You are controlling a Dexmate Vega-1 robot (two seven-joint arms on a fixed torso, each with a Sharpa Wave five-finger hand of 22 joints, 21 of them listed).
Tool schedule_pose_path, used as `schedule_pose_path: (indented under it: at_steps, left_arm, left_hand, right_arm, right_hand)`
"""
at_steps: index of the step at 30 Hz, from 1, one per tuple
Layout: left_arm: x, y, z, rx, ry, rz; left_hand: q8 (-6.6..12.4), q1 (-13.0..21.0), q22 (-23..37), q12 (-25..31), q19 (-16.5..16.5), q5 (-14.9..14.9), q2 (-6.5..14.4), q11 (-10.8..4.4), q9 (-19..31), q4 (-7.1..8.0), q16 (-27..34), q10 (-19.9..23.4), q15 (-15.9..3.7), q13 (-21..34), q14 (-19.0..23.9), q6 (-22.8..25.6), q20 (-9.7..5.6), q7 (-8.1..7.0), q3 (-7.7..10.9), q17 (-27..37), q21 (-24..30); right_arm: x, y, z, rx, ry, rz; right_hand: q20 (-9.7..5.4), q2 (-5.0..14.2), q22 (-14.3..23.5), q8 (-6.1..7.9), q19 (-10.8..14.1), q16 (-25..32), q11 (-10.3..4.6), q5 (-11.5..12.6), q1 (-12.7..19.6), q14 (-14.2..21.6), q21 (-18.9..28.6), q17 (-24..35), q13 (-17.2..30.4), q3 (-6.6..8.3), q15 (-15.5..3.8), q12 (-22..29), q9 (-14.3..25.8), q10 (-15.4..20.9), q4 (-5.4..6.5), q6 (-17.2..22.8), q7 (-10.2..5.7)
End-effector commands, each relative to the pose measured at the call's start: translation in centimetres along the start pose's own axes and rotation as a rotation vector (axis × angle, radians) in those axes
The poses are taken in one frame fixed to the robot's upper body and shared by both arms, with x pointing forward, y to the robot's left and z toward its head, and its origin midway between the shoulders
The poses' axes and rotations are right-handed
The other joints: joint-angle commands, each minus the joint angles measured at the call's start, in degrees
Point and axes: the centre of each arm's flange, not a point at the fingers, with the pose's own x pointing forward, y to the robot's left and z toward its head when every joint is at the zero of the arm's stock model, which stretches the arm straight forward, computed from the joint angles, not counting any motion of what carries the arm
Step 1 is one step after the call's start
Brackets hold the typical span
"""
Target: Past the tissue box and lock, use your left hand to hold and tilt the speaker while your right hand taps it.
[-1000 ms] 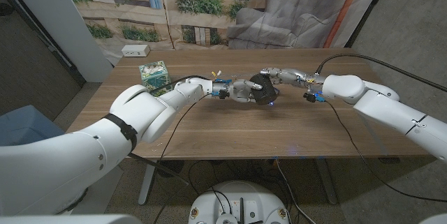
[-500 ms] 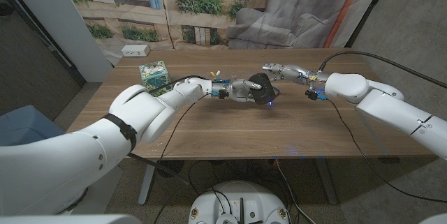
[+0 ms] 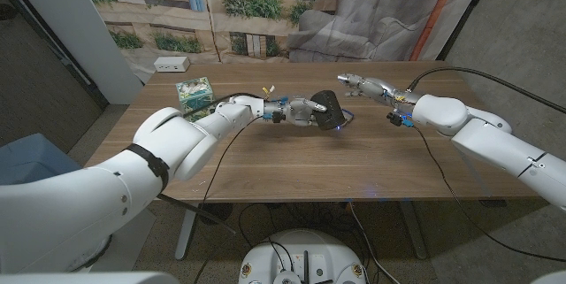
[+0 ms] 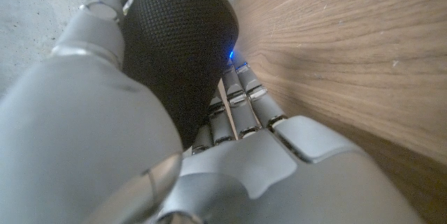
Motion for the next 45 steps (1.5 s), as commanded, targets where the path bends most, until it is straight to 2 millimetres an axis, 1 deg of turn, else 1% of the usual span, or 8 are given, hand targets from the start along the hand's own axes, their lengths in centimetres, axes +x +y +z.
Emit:
schedule_pose_path:
  at_steps: [1, 12, 18, 29, 31, 39, 42, 45]
  left_arm:
    - [-1.1, 0.0, 0.9, 0.1, 0.004, 0.0]
    - [-2.6, 0.4, 2.4, 0.295, 0.066, 0.075]
    - [-3.5, 0.8, 3.3, 0.375, 0.067, 0.15]
    - [-3.9, 0.5, 3.8, 0.529, 0.105, 0.222]
    - [-4.0, 0.4, 3.8, 0.555, 0.103, 0.239]
    - [-4.3, 0.0, 3.8, 0.631, 0.123, 0.282]
    - [-4.5, -0.1, 4.0, 0.679, 0.148, 0.293]
    - [-4.9, -0.1, 4.2, 0.72, 0.157, 0.323]
  left_hand:
    - [2.4, 2.66, 0.23, -0.15, 0.14, 0.08, 15.68, -10.3, 0.2, 1.84, 0.0, 15.2, -14.98, 8.1, 7.07, 17.42, -6.02, -4.0, 2.24, 2.14, 0.32]
    - [2.12, 2.92, 0.24, -0.37, 0.16, 0.06, 15.72, -10.23, 0.21, 1.81, 0.02, 14.94, -14.95, 8.38, 7.14, 17.43, -5.96, -3.95, 2.2, 2.44, 0.44]
    - [1.9, 2.95, 0.24, -0.55, 0.14, 0.05, 15.71, -10.23, 0.22, 1.86, -0.09, 14.85, -14.85, 8.37, 6.97, 17.18, -5.91, -3.91, 2.16, 2.53, 0.48]
    - [1.69, 2.66, 0.23, -0.79, -0.47, 0.05, 15.67, -10.45, 0.24, 2.04, -0.59, 15.16, -14.73, 8.17, 6.48, 17.3, -5.53, -4.17, 2.14, 2.45, 0.33]
    - [1.64, 2.57, 0.23, -0.97, -0.77, 0.06, 15.53, -10.62, 0.25, 2.03, -1.05, 15.26, -14.71, 7.99, 5.81, 17.41, -5.13, -4.56, 2.14, 2.32, 0.25]
    - [1.57, 1.44, 0.23, -1.33, -2.8, 0.01, 15.11, -11.2, 0.28, 2.42, -2.88, 15.75, -14.08, 7.81, 2.61, 17.95, -4.34, -5.18, 1.91, 1.84, -0.48]
    - [1.49, 0.84, 0.19, -1.51, -3.65, 0.03, 15.0, -11.46, 0.28, 2.58, -4.02, 15.87, -13.72, 7.9, 0.51, 18.05, -3.99, -5.27, 1.89, 1.45, -0.82]
    - [1.4, 0.48, 0.14, -1.86, -4.02, 0.07, 14.81, -11.67, 0.29, 2.55, -4.85, 15.8, -13.53, 7.76, -0.58, 18.08, -3.71, -5.4, 1.99, 0.86, -0.99]
  right_arm:
    - [-0.1, 0.0, -1.5, 0.088, -0.026, -0.115]
    - [-0.3, 0.3, -2.6, 0.119, -0.029, -0.2]
    - [-0.2, 0.7, -3.4, 0.182, -0.057, -0.25]
    - [0.2, 1.1, -4.9, 0.289, -0.07, -0.291]
    - [0.3, 1.2, -5.1, 0.296, -0.071, -0.293]
    - [0.6, 1.3, -5.7, 0.323, -0.065, -0.309]
    - [0.8, 1.3, -5.9, 0.322, -0.063, -0.314]
    - [0.8, 1.4, -6.0, 0.321, -0.058, -0.316]
  right_hand:
    - [0.07, 0.56, 0.12, 0.33, 0.71, 0.47, -0.11, 0.34, 0.11, 0.33, 0.16, 0.11, 0.12, -0.12, -0.07, 0.42, 0.1, 0.42, -0.08, 0.6, -0.16]
    - [0.03, 0.99, 0.12, 0.36, 0.81, 0.45, -0.06, 0.62, 0.24, 0.5, 0.12, 0.06, 0.11, -0.05, -0.21, 0.42, 0.08, 0.79, -0.08, 1.18, -0.24]
    - [-0.19, 1.07, 0.11, 0.38, 1.01, 0.45, 0.04, 0.79, 0.47, 0.74, 0.14, -0.02, 0.1, -0.04, -0.38, 0.5, 0.06, 1.27, -0.23, 1.66, -0.27]
    - [-0.28, 1.27, 0.11, 0.33, 1.16, 0.49, 0.15, 0.91, 0.26, 0.97, 0.13, -0.02, 0.1, -0.15, -0.33, 0.49, 0.05, 1.61, -0.11, 2.04, 0.01]
    - [-0.3, 1.29, 0.12, 0.31, 1.2, 0.49, 0.2, 0.92, 0.22, 1.0, 0.14, -0.02, 0.1, -0.17, -0.3, 0.5, 0.05, 1.66, -0.09, 2.05, 0.02]
    - [-0.4, 1.43, 0.12, 0.2, 1.28, 0.51, 0.25, 0.99, 0.06, 1.11, 0.13, 0.0, 0.09, -0.24, -0.34, 0.45, 0.04, 1.75, 0.01, 2.08, -0.05]
    - [-0.4, 1.44, 0.12, 0.17, 1.3, 0.5, 0.26, 1.01, 0.02, 1.13, 0.13, -0.01, 0.09, -0.27, -0.34, 0.44, 0.04, 1.79, 0.01, 2.12, -0.05]
    - [-0.41, 1.38, 0.12, 0.14, 1.31, 0.48, 0.25, 1.03, 0.0, 1.12, 0.12, -0.01, 0.09, -0.33, -0.33, 0.42, 0.04, 1.8, 0.0, 2.12, -0.06]
